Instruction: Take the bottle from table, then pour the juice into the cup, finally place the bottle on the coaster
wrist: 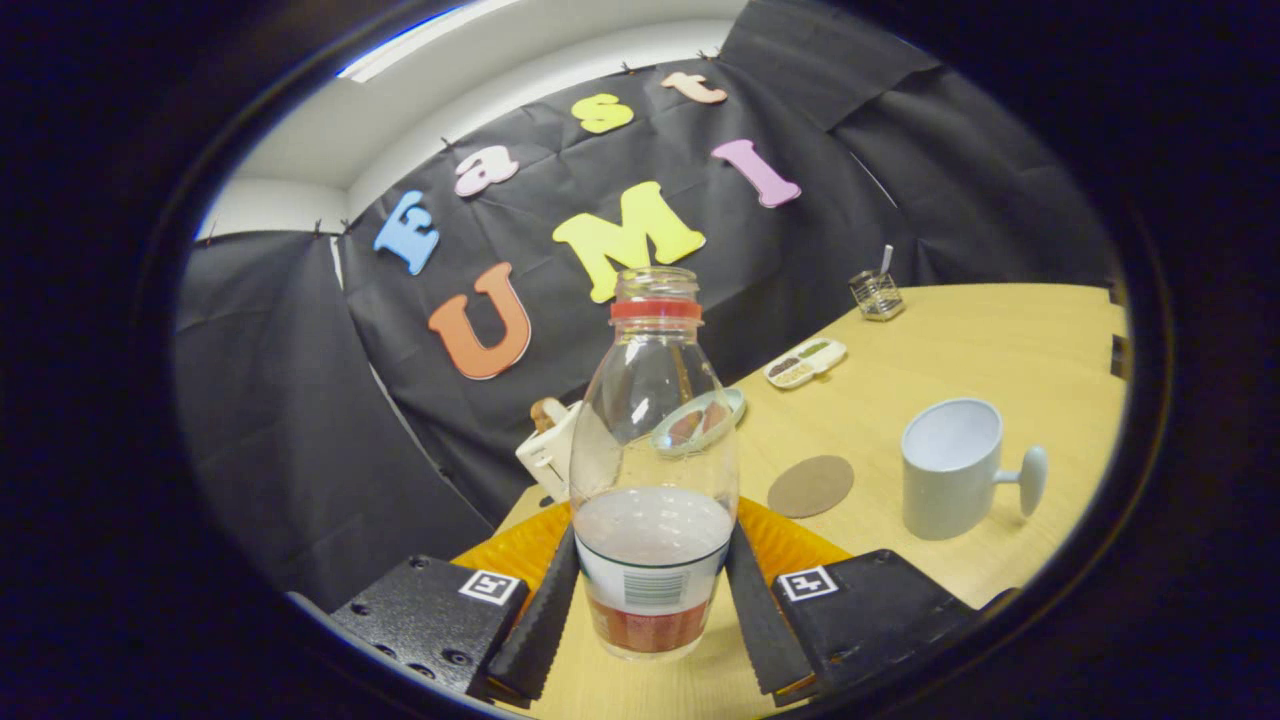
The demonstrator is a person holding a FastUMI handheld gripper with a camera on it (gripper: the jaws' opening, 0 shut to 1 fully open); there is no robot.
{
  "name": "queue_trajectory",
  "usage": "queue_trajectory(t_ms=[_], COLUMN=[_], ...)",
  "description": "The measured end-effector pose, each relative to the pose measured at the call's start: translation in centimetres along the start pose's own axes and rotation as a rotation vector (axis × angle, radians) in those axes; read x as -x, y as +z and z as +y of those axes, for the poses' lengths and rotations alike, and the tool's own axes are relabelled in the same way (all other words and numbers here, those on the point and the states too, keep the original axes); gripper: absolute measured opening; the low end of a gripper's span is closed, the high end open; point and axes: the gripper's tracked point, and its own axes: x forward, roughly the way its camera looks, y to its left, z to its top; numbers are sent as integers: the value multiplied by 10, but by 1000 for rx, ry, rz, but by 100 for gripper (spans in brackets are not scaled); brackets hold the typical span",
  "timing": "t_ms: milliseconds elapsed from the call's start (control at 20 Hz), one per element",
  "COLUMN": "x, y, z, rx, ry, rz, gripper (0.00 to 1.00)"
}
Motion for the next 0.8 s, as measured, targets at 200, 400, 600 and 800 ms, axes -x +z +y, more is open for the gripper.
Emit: queue_trajectory(t_ms=[200, 400, 600, 800], x=[2, 1, 0, -3], y=[4, 7, 7, 3], z=[-1, -4, -14, -21], rx=[-168, -334, -476, -592], ry=[40, 66, 75, 66], rz=[9, 17, 32, 49], gripper=[79, 79, 79, 79])
